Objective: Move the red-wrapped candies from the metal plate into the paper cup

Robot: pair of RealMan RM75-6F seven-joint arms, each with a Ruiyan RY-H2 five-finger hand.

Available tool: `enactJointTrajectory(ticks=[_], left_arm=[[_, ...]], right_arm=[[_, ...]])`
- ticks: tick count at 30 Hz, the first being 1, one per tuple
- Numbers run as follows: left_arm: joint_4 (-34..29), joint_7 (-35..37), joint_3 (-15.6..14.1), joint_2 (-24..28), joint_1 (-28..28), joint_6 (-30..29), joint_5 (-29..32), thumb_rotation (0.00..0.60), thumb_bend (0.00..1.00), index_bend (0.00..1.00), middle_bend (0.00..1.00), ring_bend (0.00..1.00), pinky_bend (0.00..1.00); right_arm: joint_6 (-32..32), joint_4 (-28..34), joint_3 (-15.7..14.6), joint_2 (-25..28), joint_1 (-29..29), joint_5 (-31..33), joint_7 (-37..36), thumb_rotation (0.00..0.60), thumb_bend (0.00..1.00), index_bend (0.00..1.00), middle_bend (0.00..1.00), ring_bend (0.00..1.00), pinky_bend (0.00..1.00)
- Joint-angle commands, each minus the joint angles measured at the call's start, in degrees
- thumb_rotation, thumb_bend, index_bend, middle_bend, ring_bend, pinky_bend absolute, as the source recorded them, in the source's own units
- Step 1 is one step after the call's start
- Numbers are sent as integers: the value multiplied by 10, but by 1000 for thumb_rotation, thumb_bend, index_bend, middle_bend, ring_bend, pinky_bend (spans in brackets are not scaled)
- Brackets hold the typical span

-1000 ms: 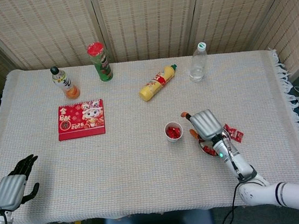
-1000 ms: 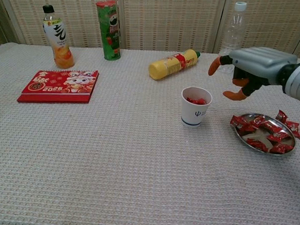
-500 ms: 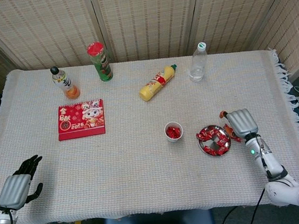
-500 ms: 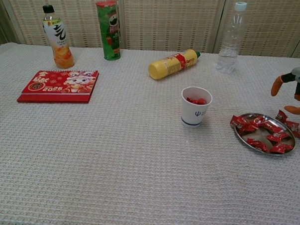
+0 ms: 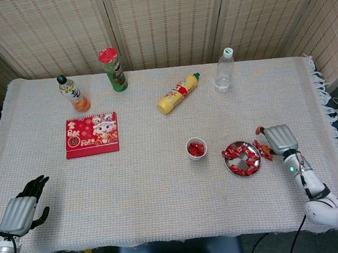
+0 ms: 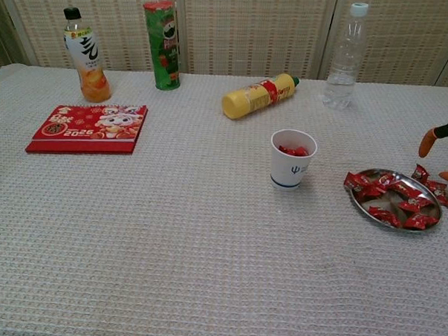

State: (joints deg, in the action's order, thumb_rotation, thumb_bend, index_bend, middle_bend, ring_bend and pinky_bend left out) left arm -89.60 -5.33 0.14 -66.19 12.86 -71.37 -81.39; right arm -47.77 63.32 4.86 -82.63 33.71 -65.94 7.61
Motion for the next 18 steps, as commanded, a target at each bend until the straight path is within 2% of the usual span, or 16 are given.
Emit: enactJointTrajectory(ticks=[1, 12, 18], left_arm=[[1, 0, 0, 0, 0, 0, 1, 600, 437, 0, 0, 68, 354], [2, 0, 0, 0, 1, 3, 3, 600, 437, 0, 0, 68, 354], [2, -1, 1, -1, 2, 4, 7, 600, 438, 0, 0, 68, 354]], right_arm=[[3, -6, 1, -6, 2, -3, 1, 600, 310, 317, 1000, 970, 1000], [12, -38, 5, -38, 4, -11, -5, 600, 311, 401, 1000, 971, 1000], [18, -52, 8, -49, 7, -16, -11, 600, 310, 412, 1000, 971, 1000]])
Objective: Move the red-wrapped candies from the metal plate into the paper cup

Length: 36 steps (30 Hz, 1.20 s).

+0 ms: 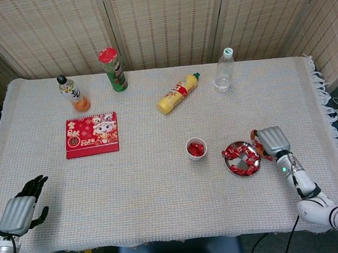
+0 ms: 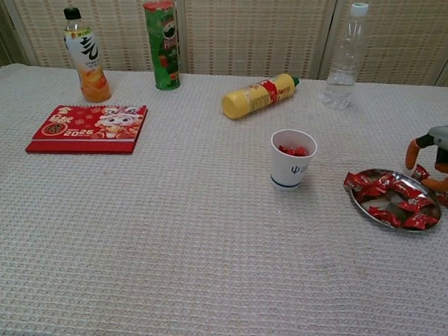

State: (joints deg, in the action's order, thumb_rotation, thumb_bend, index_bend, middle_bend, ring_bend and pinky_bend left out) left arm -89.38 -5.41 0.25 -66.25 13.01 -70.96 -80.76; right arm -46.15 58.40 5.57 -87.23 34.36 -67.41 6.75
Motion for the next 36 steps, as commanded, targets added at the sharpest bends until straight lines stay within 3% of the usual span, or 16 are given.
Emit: enactJointTrajectory(ticks=[1, 7, 29, 36], left_arm=[[0, 0, 0, 0, 0, 0, 0, 600, 438, 0, 0, 68, 354], [2, 1, 1, -1, 0, 1, 3, 600, 437, 0, 0, 68, 354], [2, 2, 0, -1, 0, -1, 0, 600, 437, 0, 0, 68, 355], [3, 1, 0, -1, 1, 1, 1, 600, 437, 0, 0, 68, 354]], right_arm=[[2, -4, 1, -4, 1, -3, -3, 600, 310, 418, 1000, 971, 1000], [0, -12, 0, -7, -1, -9, 1, 600, 311, 488, 1000, 971, 1000], [2, -20, 5, -8, -8, 4, 36, 600, 310, 413, 1000, 973, 1000], [2, -24, 8, -13, -8, 1, 30, 600, 311, 436, 1000, 974, 1000]])
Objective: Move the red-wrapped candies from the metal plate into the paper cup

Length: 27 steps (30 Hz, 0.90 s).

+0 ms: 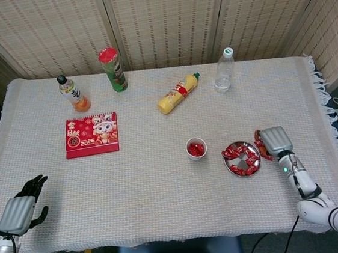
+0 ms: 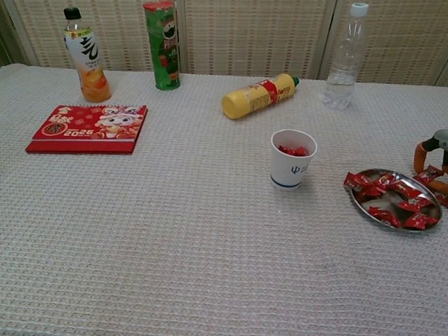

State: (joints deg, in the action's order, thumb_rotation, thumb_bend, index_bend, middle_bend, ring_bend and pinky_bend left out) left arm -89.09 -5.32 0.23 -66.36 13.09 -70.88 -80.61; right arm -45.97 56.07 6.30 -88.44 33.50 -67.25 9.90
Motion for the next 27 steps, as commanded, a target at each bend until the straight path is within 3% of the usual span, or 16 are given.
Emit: enactJointTrajectory(ticks=[1, 27], left_arm=[[0, 0, 0, 0, 0, 0, 0, 600, 437, 0, 0, 68, 355], [1, -5, 1, -1, 0, 2, 5, 600, 437, 0, 0, 68, 355]], right_arm=[[1, -1, 1, -2, 1, -2, -3, 600, 311, 436, 1000, 974, 1000], [12, -25, 4, -10, 0, 9, 19, 600, 310, 455, 1000, 974, 1000]])
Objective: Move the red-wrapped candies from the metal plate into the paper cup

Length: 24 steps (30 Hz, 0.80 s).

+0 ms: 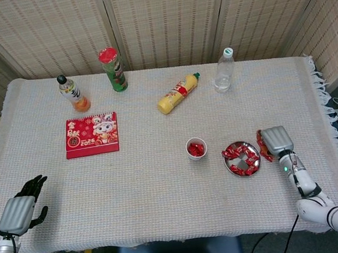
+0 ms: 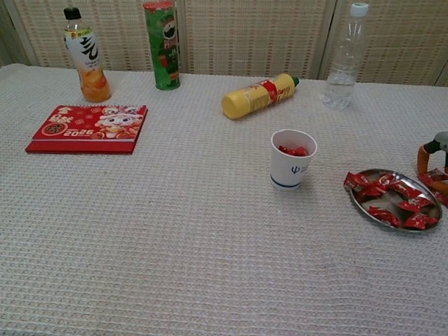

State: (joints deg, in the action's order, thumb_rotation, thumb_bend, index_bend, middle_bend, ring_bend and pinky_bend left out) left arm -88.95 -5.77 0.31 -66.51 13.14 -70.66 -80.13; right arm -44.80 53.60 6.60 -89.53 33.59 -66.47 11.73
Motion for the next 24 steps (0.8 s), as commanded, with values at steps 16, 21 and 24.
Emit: enactJointTrajectory(ticks=[16, 21, 24], left_arm=[[0, -5, 0, -2, 1, 1, 2, 600, 438, 0, 0, 69, 358], [0, -7, -1, -3, 2, 4, 3, 600, 437, 0, 0, 69, 358], [0, -9, -1, -4, 2, 5, 4, 600, 436, 0, 0, 69, 359]], right_arm=[[6, -5, 6, 11, -7, 25, 27, 600, 310, 404, 1000, 974, 1000], [9, -12, 6, 7, -7, 25, 25, 600, 310, 411, 1000, 974, 1000], [7, -18, 5, 1, -6, 19, 19, 600, 310, 432, 1000, 974, 1000]])
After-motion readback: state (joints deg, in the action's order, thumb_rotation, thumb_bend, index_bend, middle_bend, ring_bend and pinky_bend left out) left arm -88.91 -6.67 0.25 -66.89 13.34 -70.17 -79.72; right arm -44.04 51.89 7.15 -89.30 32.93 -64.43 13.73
